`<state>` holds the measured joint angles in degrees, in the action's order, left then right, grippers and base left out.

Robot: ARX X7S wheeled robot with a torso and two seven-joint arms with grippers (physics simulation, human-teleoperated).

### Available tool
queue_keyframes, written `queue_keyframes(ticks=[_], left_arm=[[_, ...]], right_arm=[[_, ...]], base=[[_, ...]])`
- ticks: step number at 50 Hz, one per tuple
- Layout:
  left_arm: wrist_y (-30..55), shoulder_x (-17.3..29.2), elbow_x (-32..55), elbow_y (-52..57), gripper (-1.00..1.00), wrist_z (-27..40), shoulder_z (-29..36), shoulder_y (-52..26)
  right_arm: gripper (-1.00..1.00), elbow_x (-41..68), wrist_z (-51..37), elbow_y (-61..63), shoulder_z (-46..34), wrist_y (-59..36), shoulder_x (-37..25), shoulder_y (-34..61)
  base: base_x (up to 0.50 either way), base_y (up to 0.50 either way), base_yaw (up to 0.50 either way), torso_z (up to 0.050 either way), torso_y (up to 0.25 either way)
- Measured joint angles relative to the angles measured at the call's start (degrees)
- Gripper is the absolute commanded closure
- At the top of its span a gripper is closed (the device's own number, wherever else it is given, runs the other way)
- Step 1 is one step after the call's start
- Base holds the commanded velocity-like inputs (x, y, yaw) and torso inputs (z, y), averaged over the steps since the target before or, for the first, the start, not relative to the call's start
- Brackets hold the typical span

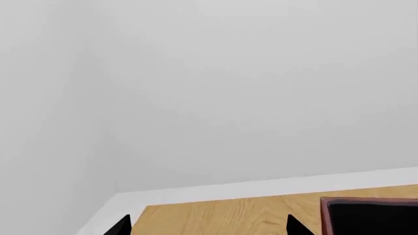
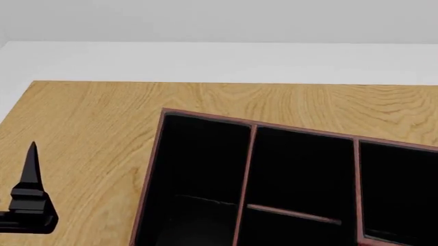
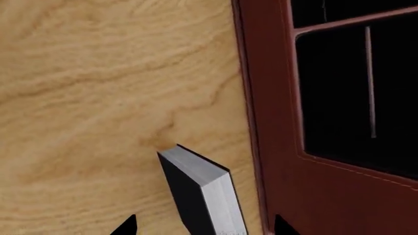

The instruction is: Pick up the book and place it in the front compartment of the caddy.

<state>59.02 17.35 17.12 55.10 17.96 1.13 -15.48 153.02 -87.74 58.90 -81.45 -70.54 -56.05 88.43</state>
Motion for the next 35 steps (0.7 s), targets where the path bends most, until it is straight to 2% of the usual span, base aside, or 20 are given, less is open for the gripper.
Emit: queue_keyframes(ticks=[15,35], left_arm=[[-0.72,0.30,0.06,-0.39,-1.00,0.61,0.83,0.45],[-0.84,0.66,0.37,-0.42,-1.00,1.46,1.53,0.57]], right_arm=[[-1.00,-5.57,4.62,-4.25,0.05,-5.92,-3.79,-3.08],[-1.00,-11.78,11.64,-8.99,3.01,-11.71,-5.89,-5.69]], base=[[0.00,0.00,0.00,0.000,0.000],[0.00,0.00,0.00,0.000,0.000]])
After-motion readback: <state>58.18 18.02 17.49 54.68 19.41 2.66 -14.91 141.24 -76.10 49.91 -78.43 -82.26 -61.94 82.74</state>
